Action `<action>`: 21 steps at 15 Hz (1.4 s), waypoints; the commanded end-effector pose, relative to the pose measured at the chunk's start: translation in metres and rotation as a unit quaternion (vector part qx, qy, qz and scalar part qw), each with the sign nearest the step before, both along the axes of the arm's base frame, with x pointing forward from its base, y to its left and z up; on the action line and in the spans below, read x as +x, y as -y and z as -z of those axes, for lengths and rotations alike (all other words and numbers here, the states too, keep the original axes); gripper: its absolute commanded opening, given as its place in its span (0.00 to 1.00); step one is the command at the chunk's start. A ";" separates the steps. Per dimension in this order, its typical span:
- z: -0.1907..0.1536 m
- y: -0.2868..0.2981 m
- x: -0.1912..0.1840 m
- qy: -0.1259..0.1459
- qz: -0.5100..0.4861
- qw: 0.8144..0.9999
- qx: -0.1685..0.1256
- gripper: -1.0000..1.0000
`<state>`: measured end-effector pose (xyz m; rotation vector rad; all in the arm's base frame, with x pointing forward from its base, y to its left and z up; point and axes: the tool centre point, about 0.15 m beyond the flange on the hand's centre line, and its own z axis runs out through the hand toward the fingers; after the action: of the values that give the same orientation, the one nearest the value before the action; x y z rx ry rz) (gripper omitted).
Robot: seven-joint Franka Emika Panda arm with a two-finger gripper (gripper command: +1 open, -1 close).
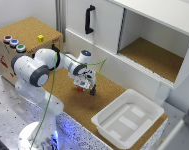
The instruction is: Sweep the pink block to the left
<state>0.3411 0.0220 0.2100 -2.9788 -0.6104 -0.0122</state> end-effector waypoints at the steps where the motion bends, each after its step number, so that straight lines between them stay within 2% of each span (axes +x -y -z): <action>1: -0.022 -0.024 0.012 -0.006 -0.036 0.999 -0.005 0.00; 3: -0.035 -0.034 0.013 -0.016 -0.089 0.996 -0.018 0.00; 5: -0.039 -0.043 0.009 -0.035 -0.181 0.983 -0.011 0.00; 8: -0.037 -0.049 0.005 -0.042 -0.334 0.942 -0.014 0.00; 10: -0.040 -0.038 0.007 -0.034 -0.429 0.902 -0.025 0.00; 13: -0.039 -0.021 -0.002 -0.028 -0.587 0.809 -0.013 0.00; 16: -0.027 -0.022 -0.011 -0.025 -0.659 0.751 -0.004 0.00; 18: -0.022 -0.027 -0.013 -0.015 -0.674 0.738 0.002 0.00; 21: -0.013 -0.032 -0.008 -0.016 -0.661 0.750 -0.001 0.00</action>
<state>0.3265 0.0493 0.2379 -1.8911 -2.3817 0.1115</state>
